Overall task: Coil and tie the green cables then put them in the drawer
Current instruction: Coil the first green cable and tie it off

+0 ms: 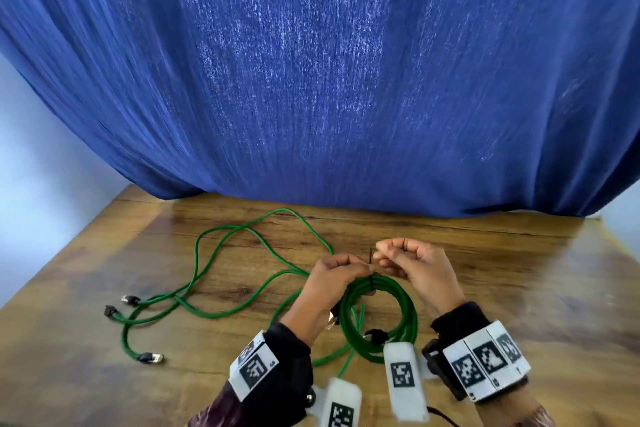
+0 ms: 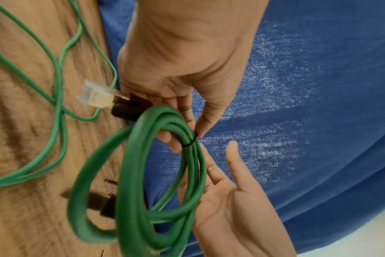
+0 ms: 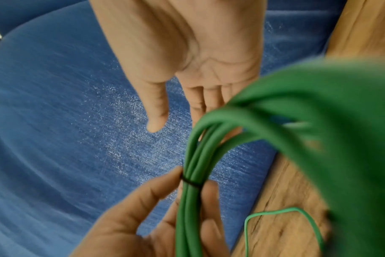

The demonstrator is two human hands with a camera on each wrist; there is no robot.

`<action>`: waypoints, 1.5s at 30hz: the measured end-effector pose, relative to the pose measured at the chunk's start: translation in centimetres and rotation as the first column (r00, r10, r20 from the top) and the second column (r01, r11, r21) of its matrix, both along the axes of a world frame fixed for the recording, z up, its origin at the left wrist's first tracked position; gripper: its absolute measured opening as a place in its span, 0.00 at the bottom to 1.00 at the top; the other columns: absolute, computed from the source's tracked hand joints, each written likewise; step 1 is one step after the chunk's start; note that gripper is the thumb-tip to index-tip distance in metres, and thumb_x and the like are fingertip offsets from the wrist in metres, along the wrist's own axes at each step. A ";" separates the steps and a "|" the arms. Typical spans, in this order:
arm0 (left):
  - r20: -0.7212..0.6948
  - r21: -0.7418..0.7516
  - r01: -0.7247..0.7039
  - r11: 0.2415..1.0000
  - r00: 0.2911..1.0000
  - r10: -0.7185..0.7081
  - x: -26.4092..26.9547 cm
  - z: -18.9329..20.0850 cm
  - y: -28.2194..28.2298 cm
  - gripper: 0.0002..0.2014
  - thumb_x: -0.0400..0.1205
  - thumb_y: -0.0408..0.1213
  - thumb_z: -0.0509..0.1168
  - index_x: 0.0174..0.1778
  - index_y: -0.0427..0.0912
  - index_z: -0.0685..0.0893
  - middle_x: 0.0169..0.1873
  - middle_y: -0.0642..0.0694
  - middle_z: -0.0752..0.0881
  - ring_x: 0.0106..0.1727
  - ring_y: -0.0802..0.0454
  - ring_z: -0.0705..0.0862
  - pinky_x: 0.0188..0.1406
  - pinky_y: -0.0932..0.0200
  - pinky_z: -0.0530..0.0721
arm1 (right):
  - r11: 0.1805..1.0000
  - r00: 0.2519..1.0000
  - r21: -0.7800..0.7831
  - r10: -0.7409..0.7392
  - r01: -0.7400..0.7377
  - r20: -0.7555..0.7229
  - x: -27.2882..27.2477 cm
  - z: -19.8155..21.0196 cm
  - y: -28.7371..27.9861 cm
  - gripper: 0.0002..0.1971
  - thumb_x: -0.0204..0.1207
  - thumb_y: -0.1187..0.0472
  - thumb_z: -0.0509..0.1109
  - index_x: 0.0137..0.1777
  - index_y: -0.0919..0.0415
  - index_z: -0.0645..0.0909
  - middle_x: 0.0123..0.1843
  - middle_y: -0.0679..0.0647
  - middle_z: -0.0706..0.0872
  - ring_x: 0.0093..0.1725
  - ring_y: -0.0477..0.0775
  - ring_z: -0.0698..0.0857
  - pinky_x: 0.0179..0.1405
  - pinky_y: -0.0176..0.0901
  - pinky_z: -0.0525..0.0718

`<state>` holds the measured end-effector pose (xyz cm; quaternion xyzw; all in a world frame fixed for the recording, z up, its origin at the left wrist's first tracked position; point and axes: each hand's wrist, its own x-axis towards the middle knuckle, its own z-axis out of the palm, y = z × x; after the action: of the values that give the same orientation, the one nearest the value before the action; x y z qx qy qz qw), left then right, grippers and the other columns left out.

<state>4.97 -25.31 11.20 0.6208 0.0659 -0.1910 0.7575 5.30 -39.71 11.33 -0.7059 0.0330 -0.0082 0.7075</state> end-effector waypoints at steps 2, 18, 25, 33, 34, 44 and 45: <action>-0.053 -0.030 -0.081 0.996 0.995 0.080 0.1 -0.3 0.5 0.05 0.78 0.27 0.67 0.36 0.36 0.82 0.23 0.44 0.85 0.21 0.54 0.84 0.18 0.67 0.80 | 0.996 0.997 -0.042 0.072 -0.073 -0.031 -0.4 0.2 -0.2 0.07 0.78 0.60 0.66 0.51 0.60 0.83 0.45 0.56 0.89 0.42 0.44 0.85 0.39 0.24 0.82; -0.198 -0.101 -0.263 0.959 0.950 0.240 0.6 -2.0 6.0 0.06 0.79 0.38 0.67 0.42 0.40 0.87 0.35 0.44 0.88 0.32 0.49 0.88 0.30 0.58 0.87 | 0.989 0.937 -0.065 0.106 -0.134 -0.332 -2.8 -3.8 3.1 0.05 0.73 0.65 0.73 0.49 0.62 0.84 0.43 0.60 0.91 0.39 0.52 0.90 0.45 0.50 0.89; -0.184 -0.035 -0.290 0.956 0.942 0.279 0.4 -2.7 10.0 0.05 0.79 0.36 0.68 0.39 0.41 0.85 0.31 0.48 0.88 0.35 0.50 0.85 0.33 0.57 0.82 | 0.994 0.951 -0.082 0.044 -0.072 -0.305 -2.0 -4.3 6.5 0.14 0.69 0.58 0.77 0.49 0.62 0.77 0.41 0.57 0.92 0.43 0.56 0.89 0.46 0.49 0.85; -0.263 0.008 -0.421 0.907 0.874 0.408 -0.3 -4.7 19.0 0.08 0.78 0.34 0.68 0.33 0.43 0.80 0.20 0.50 0.77 0.16 0.58 0.77 0.28 0.63 0.81 | 0.996 0.921 0.032 0.094 -0.089 -0.378 -0.1 -5.8 15.1 0.08 0.68 0.65 0.77 0.45 0.63 0.82 0.40 0.60 0.89 0.37 0.52 0.85 0.43 0.43 0.83; -0.272 0.017 -0.448 0.894 0.858 0.436 -0.4 -5.0 20.2 0.07 0.79 0.34 0.67 0.34 0.43 0.80 0.21 0.50 0.79 0.18 0.58 0.78 0.29 0.61 0.82 | 0.992 0.911 0.051 0.127 -0.116 -0.393 0.0 -6.0 16.4 0.07 0.69 0.68 0.75 0.45 0.63 0.82 0.38 0.57 0.88 0.35 0.48 0.85 0.39 0.38 0.83; -0.263 0.123 -0.663 0.738 0.695 0.669 -2.5 -9.7 34.7 0.03 0.81 0.34 0.65 0.42 0.41 0.81 0.20 0.54 0.85 0.21 0.58 0.82 0.30 0.62 0.81 | 0.945 0.826 0.137 0.326 -0.297 -0.461 0.4 -10.0 31.5 0.07 0.72 0.73 0.71 0.43 0.63 0.79 0.29 0.51 0.88 0.22 0.41 0.84 0.23 0.33 0.84; -0.252 0.140 -0.683 0.717 0.676 0.693 -3.0 -10.0 36.2 0.02 0.81 0.33 0.65 0.43 0.41 0.81 0.22 0.53 0.85 0.22 0.59 0.82 0.25 0.67 0.80 | 0.946 0.829 0.114 0.320 -0.302 -0.458 0.2 -10.4 33.3 0.07 0.71 0.74 0.72 0.41 0.62 0.79 0.32 0.54 0.87 0.22 0.41 0.84 0.23 0.34 0.84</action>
<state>2.01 10.89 1.21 0.5285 0.4064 0.0211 0.7450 5.52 -6.43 0.94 -0.6693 0.0886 0.2792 0.6828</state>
